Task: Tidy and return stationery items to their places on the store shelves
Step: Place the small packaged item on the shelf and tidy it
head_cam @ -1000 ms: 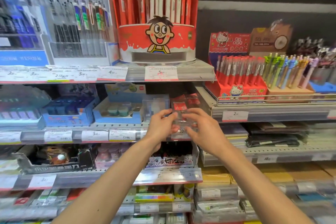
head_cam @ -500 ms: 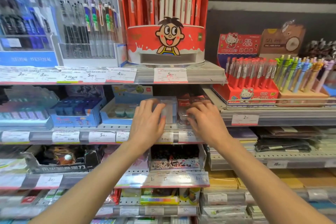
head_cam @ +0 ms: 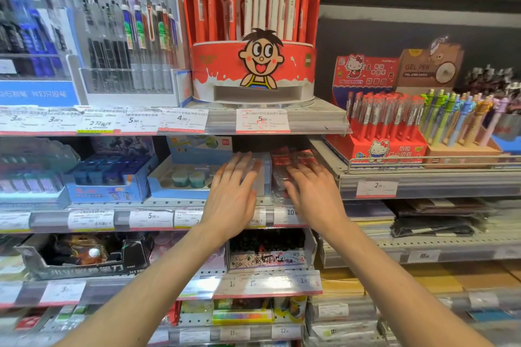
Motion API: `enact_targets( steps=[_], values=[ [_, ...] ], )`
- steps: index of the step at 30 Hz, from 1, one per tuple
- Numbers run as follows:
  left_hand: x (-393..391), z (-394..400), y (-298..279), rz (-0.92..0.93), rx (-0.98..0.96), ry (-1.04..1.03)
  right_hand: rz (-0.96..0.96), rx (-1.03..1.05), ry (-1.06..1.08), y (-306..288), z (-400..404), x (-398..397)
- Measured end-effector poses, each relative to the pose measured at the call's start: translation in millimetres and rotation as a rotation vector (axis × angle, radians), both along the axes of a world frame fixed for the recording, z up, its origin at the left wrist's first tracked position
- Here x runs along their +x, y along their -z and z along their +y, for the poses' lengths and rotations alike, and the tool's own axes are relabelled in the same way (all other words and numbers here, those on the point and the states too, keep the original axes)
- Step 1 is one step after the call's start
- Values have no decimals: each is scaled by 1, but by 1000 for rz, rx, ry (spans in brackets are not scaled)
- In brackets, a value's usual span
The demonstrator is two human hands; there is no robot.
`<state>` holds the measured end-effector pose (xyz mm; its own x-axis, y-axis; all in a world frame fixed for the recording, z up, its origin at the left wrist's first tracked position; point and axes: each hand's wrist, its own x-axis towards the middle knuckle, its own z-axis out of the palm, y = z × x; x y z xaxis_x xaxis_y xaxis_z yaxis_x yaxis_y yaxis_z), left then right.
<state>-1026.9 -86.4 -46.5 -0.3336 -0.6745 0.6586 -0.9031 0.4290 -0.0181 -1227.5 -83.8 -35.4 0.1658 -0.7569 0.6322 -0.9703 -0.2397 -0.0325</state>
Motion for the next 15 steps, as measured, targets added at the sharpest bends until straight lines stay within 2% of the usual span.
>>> enact_targets(
  steps=[8, 12, 15],
  values=[
    [0, 1, 1, 40, 33, 17, -41, -44, 57, 10, -1, 6],
    [0, 6, -1, 1, -37, 2, -59, -14, 57, 8, 5, 6],
    [-6, 9, -4, -58, -121, 35, 70, -63, 59, 1, 14, -3]
  ],
)
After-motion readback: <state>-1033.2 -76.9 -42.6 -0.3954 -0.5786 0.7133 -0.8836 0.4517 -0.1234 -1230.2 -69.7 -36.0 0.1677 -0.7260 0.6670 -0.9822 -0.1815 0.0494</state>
